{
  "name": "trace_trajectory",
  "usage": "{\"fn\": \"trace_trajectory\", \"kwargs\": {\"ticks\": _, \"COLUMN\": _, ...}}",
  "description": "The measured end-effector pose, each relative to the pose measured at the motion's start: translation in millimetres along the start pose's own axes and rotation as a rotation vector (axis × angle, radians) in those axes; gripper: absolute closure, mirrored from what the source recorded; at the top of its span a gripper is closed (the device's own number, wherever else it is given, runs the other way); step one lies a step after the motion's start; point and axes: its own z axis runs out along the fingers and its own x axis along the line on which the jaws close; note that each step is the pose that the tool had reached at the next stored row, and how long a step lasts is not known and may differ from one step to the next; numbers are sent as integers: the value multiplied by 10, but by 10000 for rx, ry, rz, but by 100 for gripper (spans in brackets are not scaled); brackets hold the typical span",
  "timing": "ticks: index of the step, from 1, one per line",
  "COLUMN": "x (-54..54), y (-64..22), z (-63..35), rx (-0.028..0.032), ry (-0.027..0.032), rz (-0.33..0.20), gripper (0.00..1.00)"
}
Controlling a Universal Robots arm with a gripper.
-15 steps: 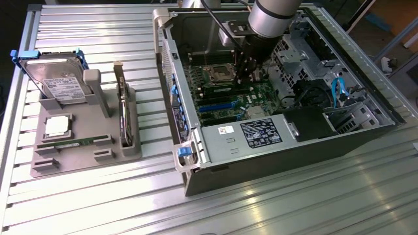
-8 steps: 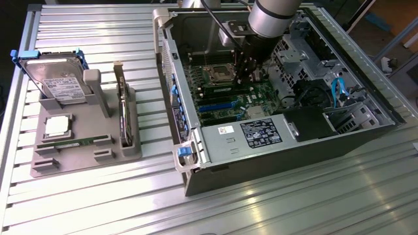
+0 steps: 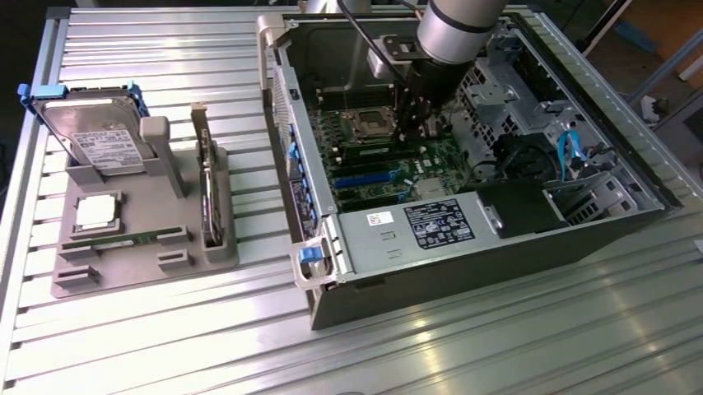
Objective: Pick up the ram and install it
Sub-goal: 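Insert the ram into the slot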
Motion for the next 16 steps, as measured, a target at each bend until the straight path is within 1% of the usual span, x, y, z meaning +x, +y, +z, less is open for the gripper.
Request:
{"fn": "trace_trajectory", "kwargs": {"ticks": 6, "x": -1, "y": 0, "z": 0, "rx": 2, "ry": -7, "rz": 0, "gripper": 88}}
{"fn": "trace_trajectory", "kwargs": {"ticks": 12, "x": -2, "y": 1, "z": -39, "rx": 2, "ry": -6, "rz": 0, "gripper": 88}}
{"fn": "trace_trajectory", "kwargs": {"ticks": 16, "x": -2, "y": 1, "z": -43, "rx": 2, "ry": -6, "rz": 0, "gripper": 88}}
